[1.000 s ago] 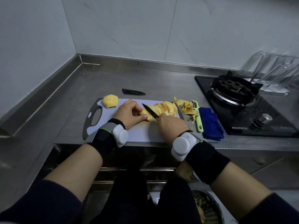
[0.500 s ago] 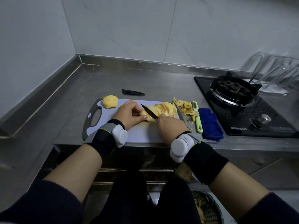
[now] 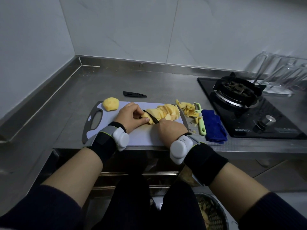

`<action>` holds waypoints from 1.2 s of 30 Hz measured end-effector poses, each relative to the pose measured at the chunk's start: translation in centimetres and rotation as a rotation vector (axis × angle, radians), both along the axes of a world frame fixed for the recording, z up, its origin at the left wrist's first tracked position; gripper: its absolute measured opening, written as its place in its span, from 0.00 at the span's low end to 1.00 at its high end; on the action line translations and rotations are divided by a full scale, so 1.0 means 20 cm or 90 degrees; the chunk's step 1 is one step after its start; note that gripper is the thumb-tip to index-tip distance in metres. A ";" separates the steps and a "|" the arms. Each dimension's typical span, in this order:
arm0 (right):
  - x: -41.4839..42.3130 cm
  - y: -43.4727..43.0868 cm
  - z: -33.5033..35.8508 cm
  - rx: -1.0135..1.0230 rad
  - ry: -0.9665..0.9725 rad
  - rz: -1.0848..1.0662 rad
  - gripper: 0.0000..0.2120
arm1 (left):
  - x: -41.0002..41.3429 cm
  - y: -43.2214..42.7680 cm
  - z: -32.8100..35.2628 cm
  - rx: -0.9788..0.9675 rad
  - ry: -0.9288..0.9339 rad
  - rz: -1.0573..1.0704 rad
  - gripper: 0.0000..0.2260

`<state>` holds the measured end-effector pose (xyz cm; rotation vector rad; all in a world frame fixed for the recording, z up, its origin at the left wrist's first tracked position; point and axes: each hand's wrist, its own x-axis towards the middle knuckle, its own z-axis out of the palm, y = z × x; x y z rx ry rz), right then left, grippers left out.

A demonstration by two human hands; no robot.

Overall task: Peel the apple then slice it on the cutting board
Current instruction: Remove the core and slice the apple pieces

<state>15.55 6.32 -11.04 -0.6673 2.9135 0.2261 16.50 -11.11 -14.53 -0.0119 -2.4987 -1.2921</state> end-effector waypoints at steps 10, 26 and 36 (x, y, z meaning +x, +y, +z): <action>-0.05 -0.01 -0.02 0.027 -0.025 -0.004 0.12 | 0.00 0.00 0.01 -0.008 -0.004 -0.002 0.13; 0.02 0.04 0.06 -0.063 0.063 -0.008 0.11 | -0.01 0.02 0.00 0.049 -0.020 0.030 0.10; -0.01 0.00 0.00 -0.035 -0.004 -0.019 0.12 | -0.01 0.02 0.00 0.044 0.016 0.006 0.06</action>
